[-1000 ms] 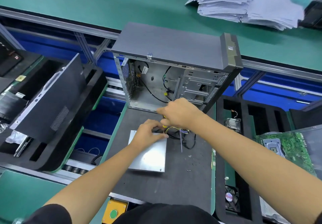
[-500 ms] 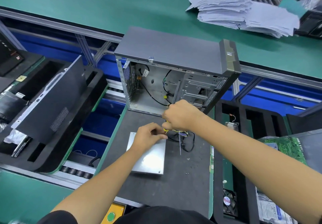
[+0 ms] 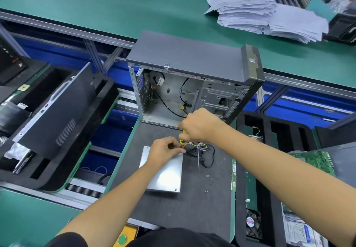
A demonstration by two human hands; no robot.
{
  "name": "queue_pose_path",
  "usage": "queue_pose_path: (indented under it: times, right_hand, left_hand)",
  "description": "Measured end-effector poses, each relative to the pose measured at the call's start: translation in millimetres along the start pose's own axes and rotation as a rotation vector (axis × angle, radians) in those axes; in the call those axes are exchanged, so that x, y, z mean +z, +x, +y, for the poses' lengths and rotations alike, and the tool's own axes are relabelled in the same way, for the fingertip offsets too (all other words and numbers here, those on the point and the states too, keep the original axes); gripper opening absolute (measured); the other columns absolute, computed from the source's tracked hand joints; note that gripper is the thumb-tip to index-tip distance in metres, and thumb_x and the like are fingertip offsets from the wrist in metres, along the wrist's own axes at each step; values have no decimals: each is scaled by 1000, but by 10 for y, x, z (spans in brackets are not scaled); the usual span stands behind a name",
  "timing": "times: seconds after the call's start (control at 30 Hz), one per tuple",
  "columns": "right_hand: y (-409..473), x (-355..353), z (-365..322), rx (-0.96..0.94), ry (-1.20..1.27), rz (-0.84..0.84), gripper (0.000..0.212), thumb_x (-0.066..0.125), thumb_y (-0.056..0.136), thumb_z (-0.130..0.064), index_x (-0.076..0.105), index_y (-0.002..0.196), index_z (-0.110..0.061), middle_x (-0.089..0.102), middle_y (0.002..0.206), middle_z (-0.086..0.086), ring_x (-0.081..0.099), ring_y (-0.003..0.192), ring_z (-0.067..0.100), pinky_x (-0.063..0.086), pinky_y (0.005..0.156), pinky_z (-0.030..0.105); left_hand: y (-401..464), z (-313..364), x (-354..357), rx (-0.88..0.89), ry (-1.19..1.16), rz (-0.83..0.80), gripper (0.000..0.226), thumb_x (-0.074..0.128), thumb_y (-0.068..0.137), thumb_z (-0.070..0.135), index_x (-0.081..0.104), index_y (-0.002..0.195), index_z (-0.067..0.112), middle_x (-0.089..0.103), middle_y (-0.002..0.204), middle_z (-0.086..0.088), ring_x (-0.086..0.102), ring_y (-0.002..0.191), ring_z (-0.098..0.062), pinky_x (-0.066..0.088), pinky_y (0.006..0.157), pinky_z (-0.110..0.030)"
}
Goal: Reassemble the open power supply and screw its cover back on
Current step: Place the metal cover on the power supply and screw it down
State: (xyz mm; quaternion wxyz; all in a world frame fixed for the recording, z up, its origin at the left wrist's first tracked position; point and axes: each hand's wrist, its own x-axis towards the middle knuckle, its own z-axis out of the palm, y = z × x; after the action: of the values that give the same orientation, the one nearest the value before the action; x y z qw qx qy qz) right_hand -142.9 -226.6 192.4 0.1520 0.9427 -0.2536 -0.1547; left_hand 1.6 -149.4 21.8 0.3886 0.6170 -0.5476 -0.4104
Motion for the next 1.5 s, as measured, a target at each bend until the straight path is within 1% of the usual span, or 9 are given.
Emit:
queue_pose_path:
  times: [0.2,0.33,0.5,0.67,0.9,1.1,1.3,1.37,1.5]
  right_hand:
    - [-27,-68,89,-198,36,13,27,52,93,-34,39,113,-24,55,84,-2,46,60,27,33,49,32]
    - [-45,-102,102,-111,-12,15,20,49,92,-40,39,92,-23,43,61,1,33,47,22,18,46,28]
    - [-31,-51,13,-31,-3,-16,30,43,93,-45,54,87,-18,66,78,7,38,50,25,17,47,28]
    - [-60,-130,98,-225,85,-26,29,55,94,-36,41,117,-23,52,86,-4,48,65,27,40,55,36]
    - [3,-132,64,-106,110,-43,20,48,96,-38,44,89,-19,36,60,1,35,49,22,19,45,30]
    - [56,-21,-14,3,79,-50,39,37,99,-42,54,76,-15,45,62,2,36,48,20,27,47,27]
    - [-48,-34,48,-105,267,-40,29,57,86,-39,37,98,-22,52,73,-2,46,55,22,26,47,31]
    - [-35,-53,75,-254,198,-5,22,59,91,-33,43,103,-24,57,84,-4,49,62,23,32,51,32]
    - [26,-49,97,-236,81,26,16,55,91,-24,49,105,-25,61,76,-1,51,60,26,22,45,29]
  left_hand:
    - [-21,-13,-18,25,17,-30,20,85,80,17,74,73,32,77,81,13,73,83,-13,58,79,-37]
    - [-52,25,-19,24,-6,-54,28,83,82,12,72,77,37,78,86,11,73,86,-12,57,81,-36]
    - [-60,44,54,-42,-113,37,31,92,71,14,67,65,31,72,72,7,62,70,-12,52,69,-33]
    - [-64,53,31,-4,-45,42,33,84,80,10,72,70,39,77,78,9,73,79,-17,58,79,-43]
    - [-106,147,48,8,-153,45,32,96,68,21,73,87,34,73,78,15,67,75,-1,51,74,-17]
    - [-84,483,175,110,-141,149,27,84,71,50,66,84,35,63,72,9,52,68,-5,43,62,-24]
    - [-63,464,119,115,5,190,17,89,79,21,77,91,18,56,99,14,41,103,-18,40,92,-26]
    - [-64,502,62,89,-55,125,20,92,75,19,75,84,14,62,92,0,55,93,-23,48,81,-36]
    - [-34,570,-51,144,7,149,35,95,69,28,63,77,40,62,72,8,55,67,-4,42,63,-20]
